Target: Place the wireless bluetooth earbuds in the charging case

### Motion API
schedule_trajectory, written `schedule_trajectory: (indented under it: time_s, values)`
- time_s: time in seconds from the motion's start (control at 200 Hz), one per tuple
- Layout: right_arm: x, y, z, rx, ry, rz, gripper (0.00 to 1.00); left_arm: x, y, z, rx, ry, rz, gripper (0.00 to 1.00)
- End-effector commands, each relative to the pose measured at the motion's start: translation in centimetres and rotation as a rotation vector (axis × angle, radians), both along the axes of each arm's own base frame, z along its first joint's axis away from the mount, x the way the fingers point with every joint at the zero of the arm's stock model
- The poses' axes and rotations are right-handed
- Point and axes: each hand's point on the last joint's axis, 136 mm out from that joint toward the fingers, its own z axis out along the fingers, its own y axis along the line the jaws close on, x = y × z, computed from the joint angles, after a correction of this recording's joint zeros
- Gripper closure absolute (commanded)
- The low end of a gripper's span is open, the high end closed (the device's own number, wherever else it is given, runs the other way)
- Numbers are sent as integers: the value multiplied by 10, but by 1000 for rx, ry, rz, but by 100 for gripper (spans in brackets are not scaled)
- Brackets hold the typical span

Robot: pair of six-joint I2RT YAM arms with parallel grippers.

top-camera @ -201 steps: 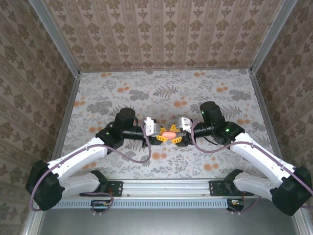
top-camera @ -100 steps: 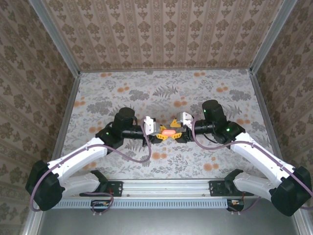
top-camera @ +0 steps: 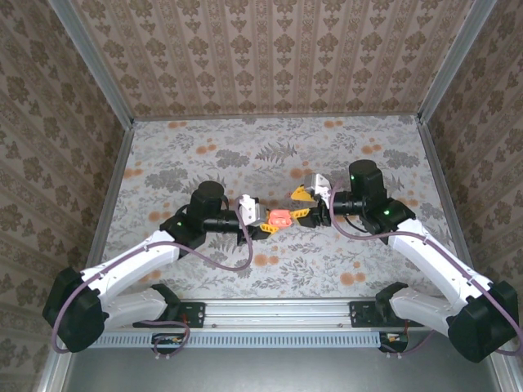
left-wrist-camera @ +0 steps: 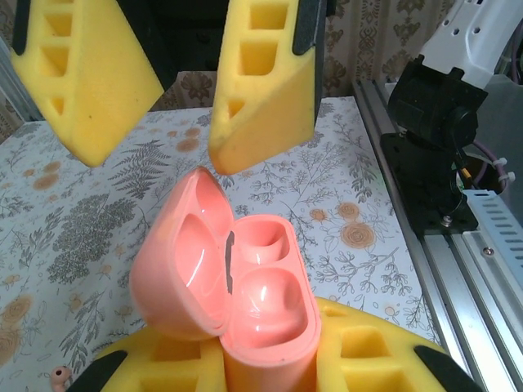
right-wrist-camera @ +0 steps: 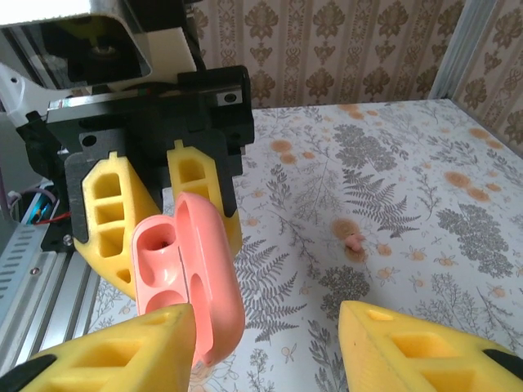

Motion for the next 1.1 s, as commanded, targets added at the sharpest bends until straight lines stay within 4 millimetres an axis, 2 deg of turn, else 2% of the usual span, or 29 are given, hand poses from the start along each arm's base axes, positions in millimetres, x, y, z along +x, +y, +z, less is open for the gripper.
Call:
schedule_trajectory:
  time_s: [0.0, 0.185, 0.32, 0.415, 0.605, 0.72, 0.735, 0.835, 1.005, 1.025, 1.09]
  values:
    - [2, 1, 11, 31, -6, -2, 50, -3, 3, 9, -39, 4, -12, 81]
    - [2, 0, 16, 41, 21, -18, 49, 5, 6, 7, -58, 26, 32, 82]
    - [14, -5, 22, 53, 97, -124, 48, 32, 17, 4, -63, 74, 179, 82]
    - [28, -12, 19, 41, 188, -241, 48, 52, 29, 2, -72, 126, 281, 82]
    - [54, -25, -1, 7, 473, -510, 48, 101, 69, -6, -101, 239, 575, 82]
    - [67, -33, -15, -19, 634, -674, 48, 117, 91, -12, -105, 307, 680, 82]
    - [68, -34, -16, -24, 652, -689, 48, 123, 99, -13, -106, 313, 709, 82]
    - [73, -39, -31, -66, 781, -800, 48, 131, 112, -18, -84, 341, 756, 81]
    - [81, -48, -57, -133, 940, -963, 47, 137, 123, -23, -57, 363, 789, 81]
    - [84, -48, -68, -159, 971, -982, 47, 138, 124, -24, -55, 366, 795, 81]
    - [88, -49, -82, -186, 1027, -1030, 47, 141, 128, -26, -46, 371, 818, 81]
